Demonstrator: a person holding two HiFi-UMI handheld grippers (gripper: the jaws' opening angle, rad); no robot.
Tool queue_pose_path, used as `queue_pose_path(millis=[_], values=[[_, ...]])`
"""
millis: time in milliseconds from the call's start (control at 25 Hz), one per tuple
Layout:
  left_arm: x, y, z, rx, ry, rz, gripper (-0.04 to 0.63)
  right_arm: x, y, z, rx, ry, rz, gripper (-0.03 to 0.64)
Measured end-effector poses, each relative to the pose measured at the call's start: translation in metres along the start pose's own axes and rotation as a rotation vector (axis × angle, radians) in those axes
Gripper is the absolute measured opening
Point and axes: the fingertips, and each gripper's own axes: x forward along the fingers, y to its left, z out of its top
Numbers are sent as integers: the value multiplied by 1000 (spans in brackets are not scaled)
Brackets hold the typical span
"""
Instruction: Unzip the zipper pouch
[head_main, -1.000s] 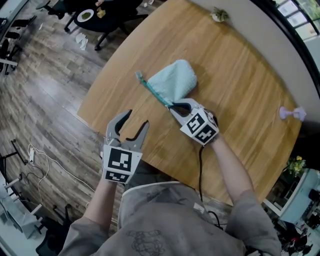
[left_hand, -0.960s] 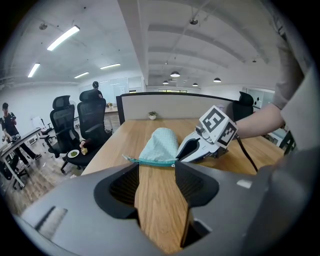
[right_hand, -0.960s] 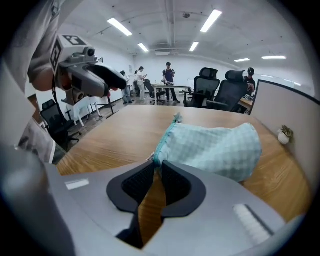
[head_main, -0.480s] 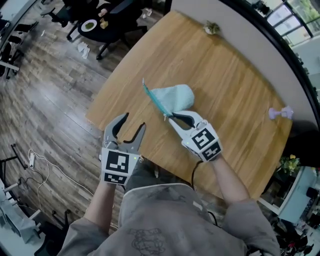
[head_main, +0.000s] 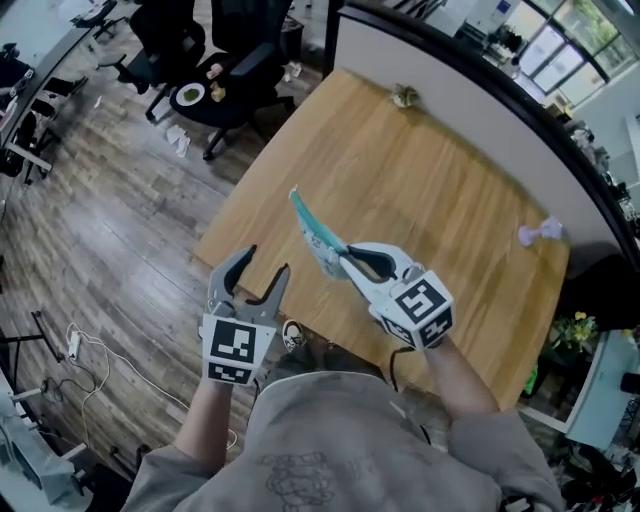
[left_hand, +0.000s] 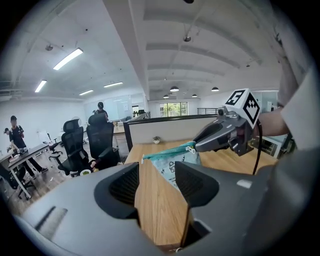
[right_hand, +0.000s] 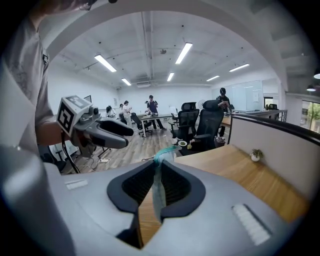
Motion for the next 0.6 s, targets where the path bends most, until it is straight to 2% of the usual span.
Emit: queue_pose_path(millis=[320,600], values=[[-40,-9,26,21,-58,-15,225,-31,17,30,40,-63,-32,57],[-49,-39,64,45,-157,-127,218,-41,27,47,72,-111,-14,57]])
